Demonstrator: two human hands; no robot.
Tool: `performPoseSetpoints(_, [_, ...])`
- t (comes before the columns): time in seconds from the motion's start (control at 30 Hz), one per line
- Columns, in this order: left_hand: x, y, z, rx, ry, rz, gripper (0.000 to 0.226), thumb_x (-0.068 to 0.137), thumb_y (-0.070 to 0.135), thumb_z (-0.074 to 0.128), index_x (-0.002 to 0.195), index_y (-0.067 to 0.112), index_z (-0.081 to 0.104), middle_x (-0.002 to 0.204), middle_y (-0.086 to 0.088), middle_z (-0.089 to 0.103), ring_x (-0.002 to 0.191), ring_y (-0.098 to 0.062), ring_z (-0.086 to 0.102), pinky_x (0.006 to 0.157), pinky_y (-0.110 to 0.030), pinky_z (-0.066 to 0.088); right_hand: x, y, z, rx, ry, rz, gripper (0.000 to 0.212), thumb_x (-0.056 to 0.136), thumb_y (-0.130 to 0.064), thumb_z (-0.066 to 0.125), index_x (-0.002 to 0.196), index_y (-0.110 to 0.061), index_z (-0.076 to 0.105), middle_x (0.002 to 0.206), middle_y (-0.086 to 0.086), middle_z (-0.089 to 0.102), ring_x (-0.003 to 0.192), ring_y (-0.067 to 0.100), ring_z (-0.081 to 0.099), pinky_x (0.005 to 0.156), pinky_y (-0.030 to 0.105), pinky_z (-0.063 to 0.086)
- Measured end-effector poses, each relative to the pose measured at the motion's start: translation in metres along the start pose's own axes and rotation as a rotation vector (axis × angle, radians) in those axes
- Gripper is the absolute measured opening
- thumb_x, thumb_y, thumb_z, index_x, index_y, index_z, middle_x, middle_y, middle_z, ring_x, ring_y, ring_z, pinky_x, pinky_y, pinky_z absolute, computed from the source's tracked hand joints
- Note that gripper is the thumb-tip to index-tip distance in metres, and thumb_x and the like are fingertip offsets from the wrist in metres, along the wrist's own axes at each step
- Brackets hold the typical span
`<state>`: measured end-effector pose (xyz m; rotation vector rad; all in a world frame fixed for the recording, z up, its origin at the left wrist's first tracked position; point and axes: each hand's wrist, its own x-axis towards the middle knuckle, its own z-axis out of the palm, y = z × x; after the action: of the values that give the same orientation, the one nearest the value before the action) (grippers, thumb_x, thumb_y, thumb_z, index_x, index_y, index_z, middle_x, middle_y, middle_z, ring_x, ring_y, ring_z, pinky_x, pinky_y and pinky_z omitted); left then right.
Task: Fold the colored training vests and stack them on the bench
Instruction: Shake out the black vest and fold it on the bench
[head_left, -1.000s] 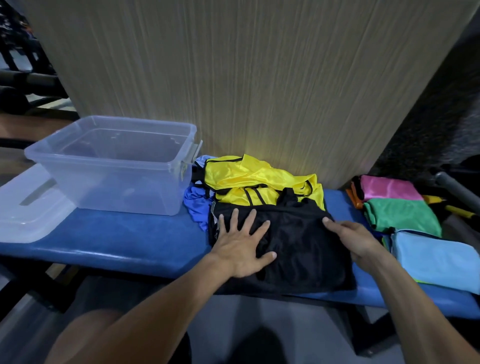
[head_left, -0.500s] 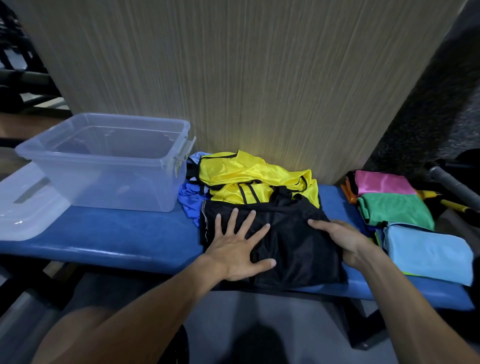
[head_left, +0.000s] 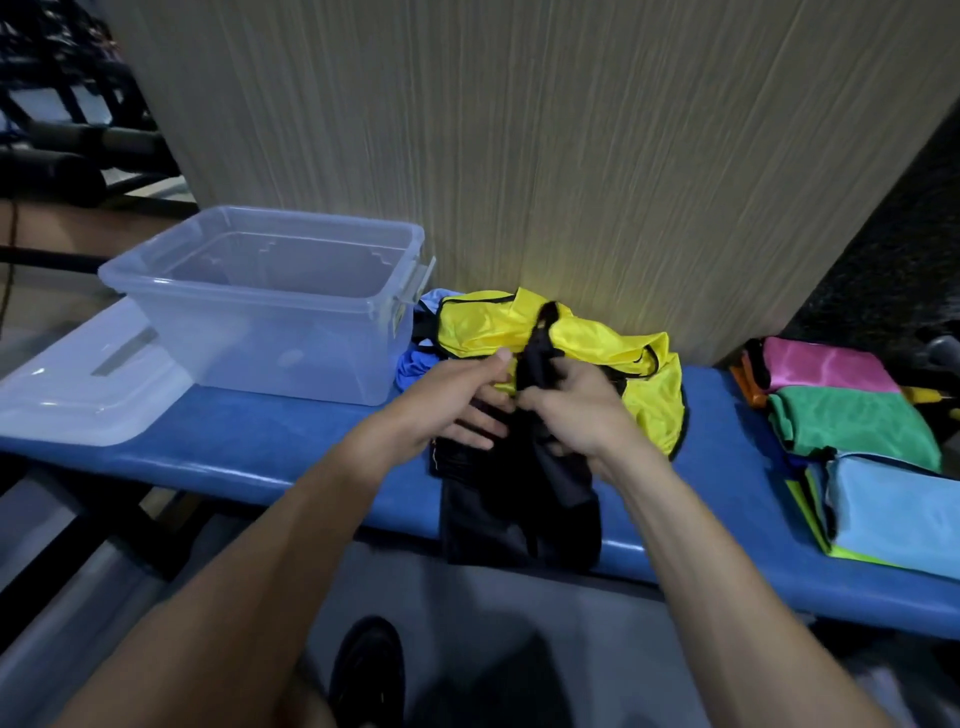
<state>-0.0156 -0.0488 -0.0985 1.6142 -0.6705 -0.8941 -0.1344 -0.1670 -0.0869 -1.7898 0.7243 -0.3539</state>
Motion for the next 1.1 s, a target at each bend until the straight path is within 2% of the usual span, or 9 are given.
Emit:
performPoseSetpoints(0.1, [0.001,-0.014,-0.009,0.021,0.052,-0.118,0.043,0.096,0.061,0.053,0.103,0.023,0.072,0.087,0.0,0.072,0.076,-0.018,0.07,0.065,-0.034,0.057,0.003,0.009,0.043,-0.051,-0.142,0.012,0.035,0.093,-0.015,0.065,0.122,-0.023,0.046,0.085,0.001,0.062,0.064,0.015,0.062,0.053,0.036,0.059])
performPoseSetpoints(0.2, [0.005,-0.035,-0.013,0.12,0.125,-0.179,0.016,0.102,0.035,0.056,0.098,0.024,0.065,0.088,-0.003,0.069,0.079,-0.02,0.067,0.075,-0.038,0.057,0.007,0.029,0.053,-0.074,-0.224,-0.035,0.079,0.095,-0.016,0.065,0.16,-0.026,0.021,0.094,0.006,0.063,0.069,0.017,0.065,0.061,0.034,0.061])
performPoseSetpoints(0.3, [0.012,-0.044,-0.012,0.184,0.228,-0.157,0.016,0.102,0.015,0.054,0.113,0.021,0.063,0.097,-0.006,0.071,0.079,-0.022,0.067,0.068,-0.039,0.057,0.005,0.046,0.039,-0.169,-0.17,-0.215,0.07,0.095,-0.019,0.066,0.156,-0.029,0.033,0.092,0.0,0.065,0.068,0.015,0.066,0.064,0.033,0.057])
performPoseSetpoints(0.4, [0.016,-0.04,-0.013,0.137,0.311,-0.093,0.021,0.101,0.011,0.055,0.119,0.02,0.062,0.1,-0.01,0.073,0.084,-0.029,0.07,0.069,-0.043,0.058,-0.004,0.063,0.02,-0.484,-0.059,-0.518,0.051,0.094,-0.027,0.066,0.143,-0.028,0.051,0.091,-0.012,0.06,0.078,0.01,0.059,0.076,0.03,0.049])
performPoseSetpoints(0.63, [0.013,-0.054,-0.02,0.543,0.419,-0.077,0.041,0.097,0.013,0.051,0.138,0.016,0.053,0.123,-0.011,0.063,0.106,-0.029,0.059,0.078,-0.03,0.041,-0.03,0.103,-0.002,-1.017,-0.113,-0.645,0.062,0.1,-0.065,0.032,0.151,-0.032,0.043,0.146,-0.009,0.042,0.139,0.016,0.031,0.111,0.042,0.034])
performPoseSetpoints(0.8, [-0.004,-0.054,-0.014,1.102,0.521,0.164,0.036,0.095,0.023,0.063,0.123,0.016,0.043,0.118,-0.005,0.05,0.106,-0.029,0.053,0.071,-0.04,0.044,-0.046,0.109,-0.011,-1.148,-0.322,-0.556,0.1,0.083,-0.089,0.036,0.162,-0.035,0.006,0.17,-0.008,-0.001,0.155,0.015,-0.017,0.126,0.044,-0.006])
performPoseSetpoints(0.9, [-0.017,-0.053,-0.017,1.02,0.266,0.525,0.017,0.089,0.019,0.066,0.1,0.024,0.054,0.099,0.009,0.049,0.088,-0.013,0.049,0.069,-0.036,0.044,-0.046,0.119,-0.013,-1.225,-0.3,-0.617,0.112,0.078,-0.077,0.06,0.163,-0.032,0.002,0.17,-0.003,-0.006,0.156,0.024,-0.015,0.126,0.048,-0.003])
performPoseSetpoints(0.97, [-0.029,-0.057,-0.016,0.983,-0.049,0.539,0.014,0.086,0.036,0.067,0.098,0.032,0.059,0.096,0.015,0.051,0.085,-0.005,0.05,0.077,-0.035,0.047,-0.045,0.126,-0.013,-1.283,-0.208,-0.696,0.114,0.072,-0.06,0.078,0.161,-0.027,0.015,0.169,0.003,0.011,0.156,0.03,0.009,0.125,0.05,0.016])
performPoseSetpoints(1.1, [-0.045,-0.074,-0.015,1.189,-0.31,0.402,0.07,0.071,0.071,0.07,0.131,0.045,0.044,0.127,0.019,0.034,0.116,-0.006,0.033,0.102,-0.029,0.032,-0.048,0.135,-0.012,-1.285,-0.168,-0.809,0.109,0.058,-0.048,0.09,0.151,-0.023,0.04,0.156,0.003,0.041,0.143,0.026,0.043,0.114,0.045,0.042])
